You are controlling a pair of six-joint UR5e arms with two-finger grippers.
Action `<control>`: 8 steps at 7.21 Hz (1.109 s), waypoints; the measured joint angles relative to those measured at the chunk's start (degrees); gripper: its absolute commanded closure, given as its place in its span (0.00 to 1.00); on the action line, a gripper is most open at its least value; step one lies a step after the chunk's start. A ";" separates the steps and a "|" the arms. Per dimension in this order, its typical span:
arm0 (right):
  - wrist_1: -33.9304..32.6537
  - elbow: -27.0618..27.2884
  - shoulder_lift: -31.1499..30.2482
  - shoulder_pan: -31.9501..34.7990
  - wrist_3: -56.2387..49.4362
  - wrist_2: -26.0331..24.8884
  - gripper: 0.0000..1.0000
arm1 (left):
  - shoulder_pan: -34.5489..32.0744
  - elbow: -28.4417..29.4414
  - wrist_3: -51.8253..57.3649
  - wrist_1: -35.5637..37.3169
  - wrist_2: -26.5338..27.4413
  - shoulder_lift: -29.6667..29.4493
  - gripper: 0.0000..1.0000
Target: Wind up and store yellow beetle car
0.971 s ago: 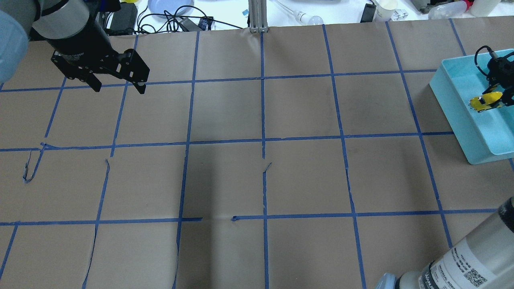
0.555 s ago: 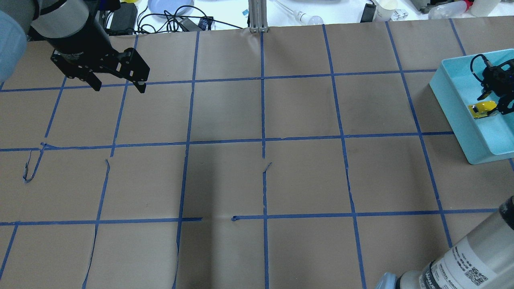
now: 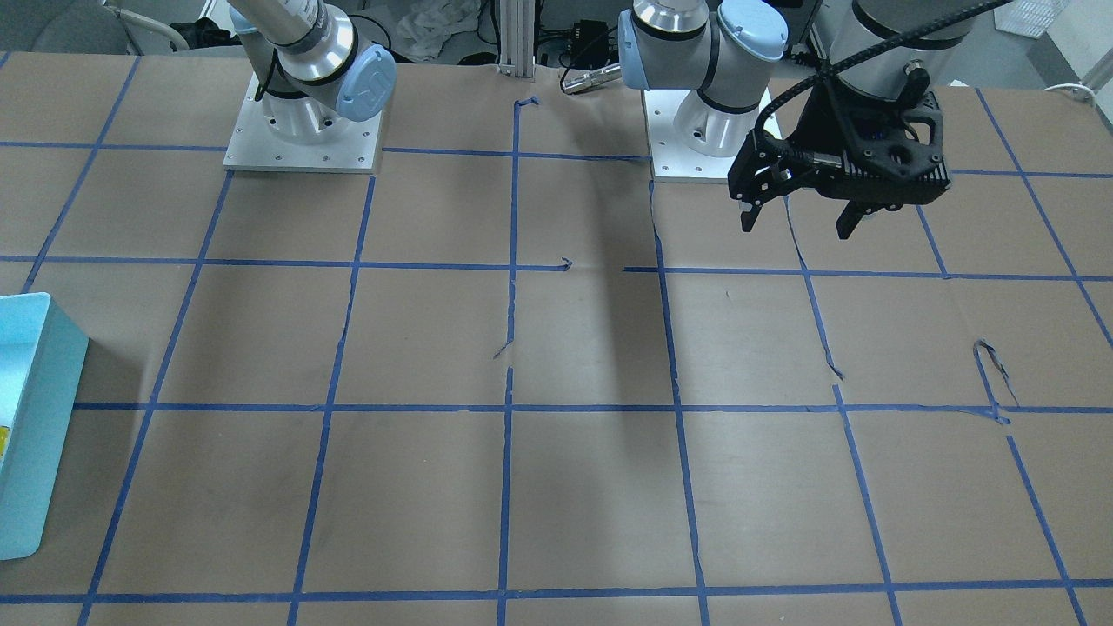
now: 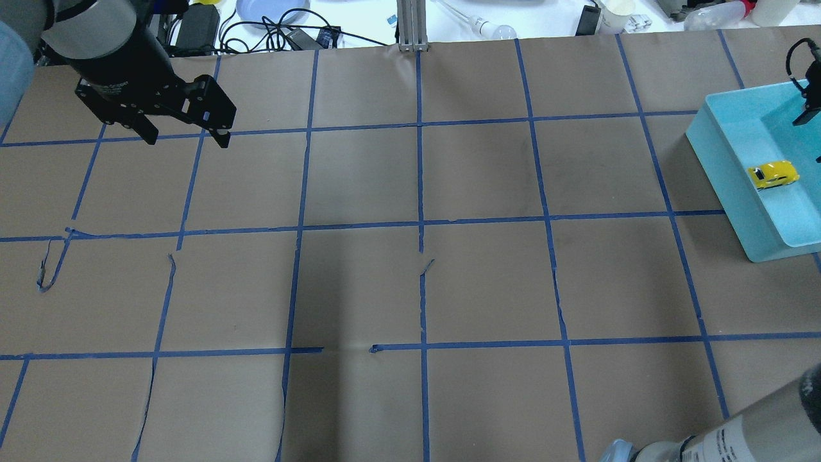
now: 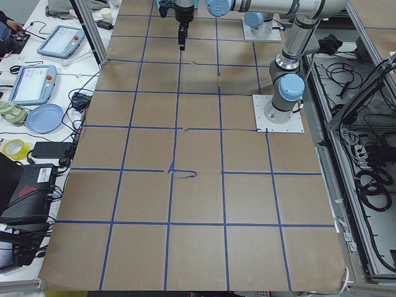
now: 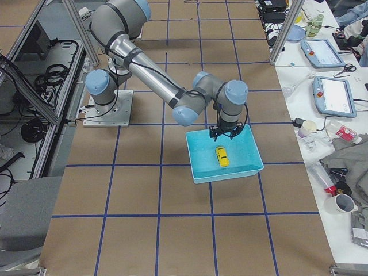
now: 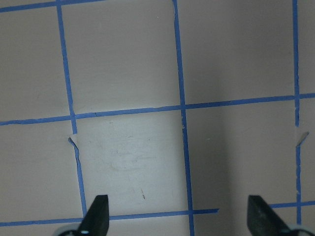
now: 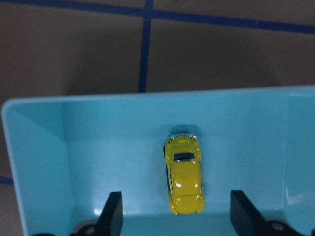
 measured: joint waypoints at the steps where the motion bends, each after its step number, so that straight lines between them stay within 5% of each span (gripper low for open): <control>1: 6.36 0.03 -3.98 1.80 7.66 2.60 0.09 | 0.00 -0.03 0.02 0.02 -0.02 0.06 0.00; 3: 15.08 -0.12 -11.01 12.18 32.84 5.83 0.03 | 0.02 -0.12 0.08 0.01 0.01 0.23 0.00; 8: 13.36 -1.18 -13.75 35.68 83.58 1.70 0.05 | 0.07 -0.13 0.09 0.12 0.00 0.26 0.00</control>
